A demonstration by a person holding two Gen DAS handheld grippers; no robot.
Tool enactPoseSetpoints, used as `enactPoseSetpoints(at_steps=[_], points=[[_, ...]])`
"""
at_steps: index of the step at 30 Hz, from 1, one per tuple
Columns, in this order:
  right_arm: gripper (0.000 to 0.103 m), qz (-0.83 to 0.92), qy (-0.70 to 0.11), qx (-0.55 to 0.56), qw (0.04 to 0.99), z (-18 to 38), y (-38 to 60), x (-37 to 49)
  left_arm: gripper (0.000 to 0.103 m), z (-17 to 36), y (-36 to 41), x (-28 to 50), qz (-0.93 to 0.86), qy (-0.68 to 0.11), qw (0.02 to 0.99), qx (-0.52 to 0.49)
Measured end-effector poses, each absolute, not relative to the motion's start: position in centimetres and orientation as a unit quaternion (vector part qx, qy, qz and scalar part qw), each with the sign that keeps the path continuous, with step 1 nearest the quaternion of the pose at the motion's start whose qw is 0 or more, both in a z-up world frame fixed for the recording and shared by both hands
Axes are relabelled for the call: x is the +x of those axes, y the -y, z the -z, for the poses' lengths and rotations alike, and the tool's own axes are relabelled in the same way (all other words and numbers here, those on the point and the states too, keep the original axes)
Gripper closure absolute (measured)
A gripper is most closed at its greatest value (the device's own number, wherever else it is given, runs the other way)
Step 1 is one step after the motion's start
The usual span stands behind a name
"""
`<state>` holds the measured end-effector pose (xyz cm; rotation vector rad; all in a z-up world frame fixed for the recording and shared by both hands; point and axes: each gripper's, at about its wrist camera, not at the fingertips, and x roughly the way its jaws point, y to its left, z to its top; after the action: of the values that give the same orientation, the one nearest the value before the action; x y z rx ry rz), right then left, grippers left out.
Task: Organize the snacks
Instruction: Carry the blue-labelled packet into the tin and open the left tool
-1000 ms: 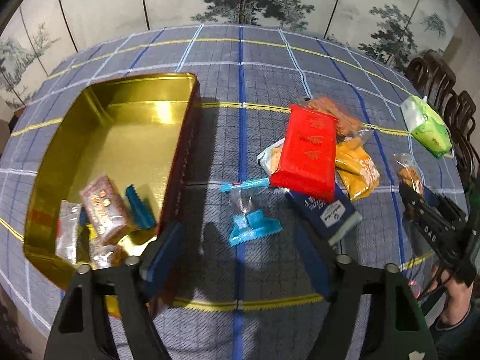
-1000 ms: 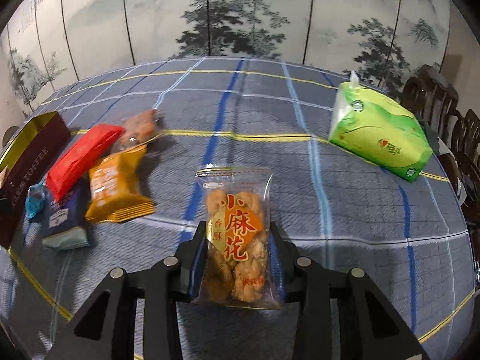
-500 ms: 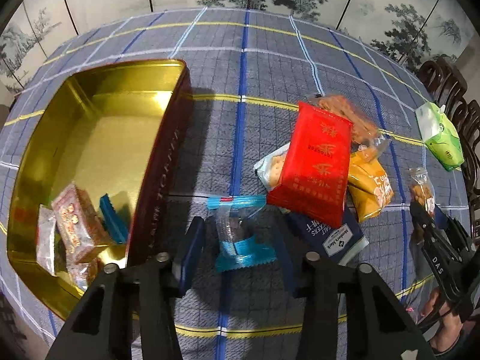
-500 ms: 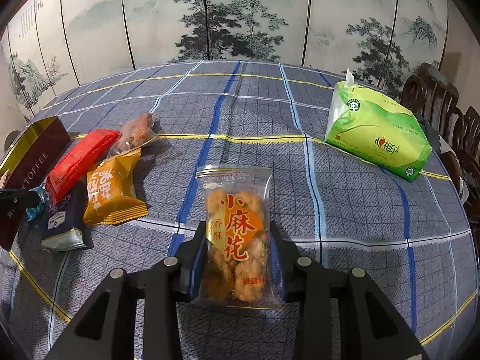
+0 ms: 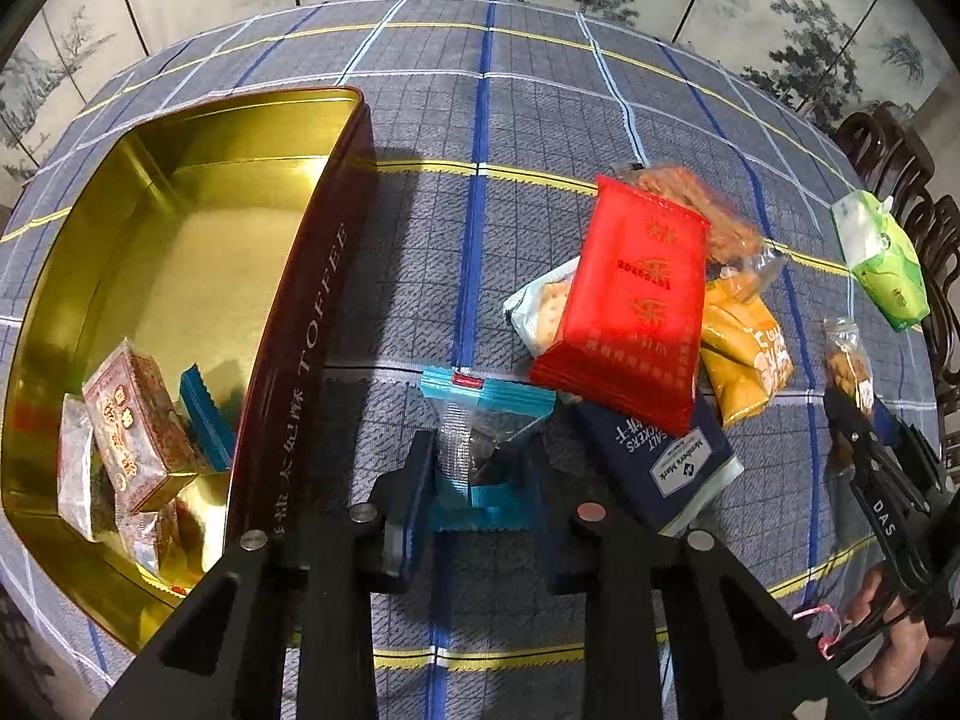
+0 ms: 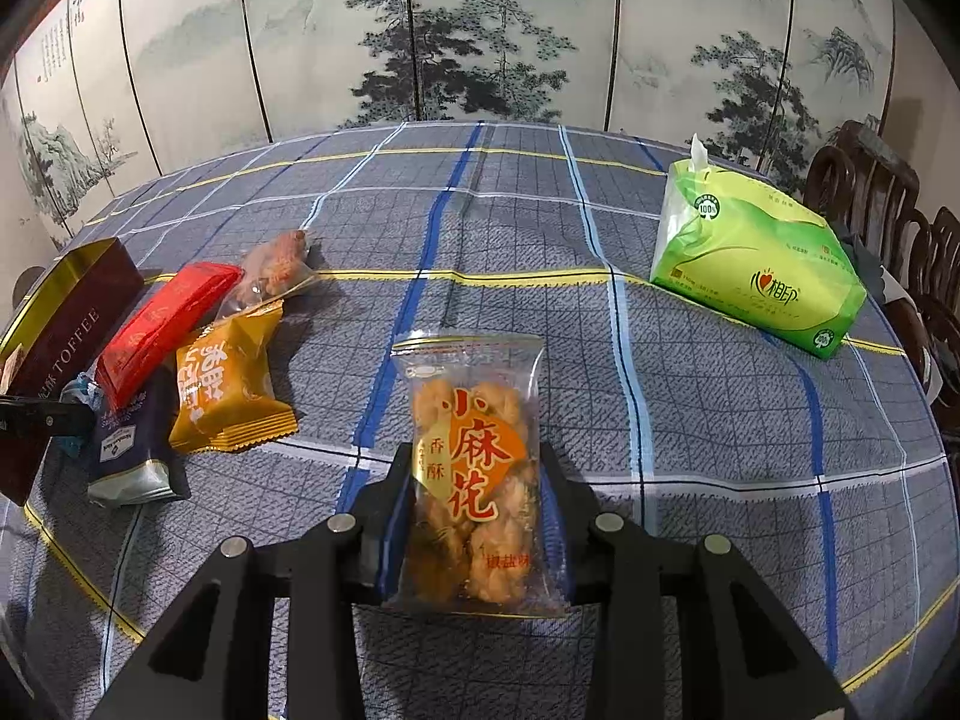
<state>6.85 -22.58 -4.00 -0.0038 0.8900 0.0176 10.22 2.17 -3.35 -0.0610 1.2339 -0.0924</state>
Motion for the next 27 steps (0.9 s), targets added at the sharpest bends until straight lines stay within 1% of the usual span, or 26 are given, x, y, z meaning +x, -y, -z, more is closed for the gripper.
enactPoseSetpoints(at_steps=[12, 18, 23, 27], points=[[0.065, -0.006, -0.431, -0.008, 0.902, 3.9, 22.4, 6.8, 0.079, 1.2, -2.3, 8.8, 0.064, -0.566, 0.822, -0.023], [0.065, -0.006, -0.431, -0.008, 0.902, 3.9, 22.4, 6.8, 0.079, -1.4, -2.6, 7.8, 0.080, -0.539, 0.839, 0.002], [0.065, -0.006, -0.431, -0.008, 0.902, 3.9, 22.4, 6.8, 0.079, -3.4, -4.6, 7.5, 0.069, -0.517, 0.853, 0.015], [0.065, -0.006, -0.431, -0.009, 0.902, 3.9, 22.4, 6.8, 0.079, -4.2, -7.7, 7.9, 0.041, -0.508, 0.860, 0.016]])
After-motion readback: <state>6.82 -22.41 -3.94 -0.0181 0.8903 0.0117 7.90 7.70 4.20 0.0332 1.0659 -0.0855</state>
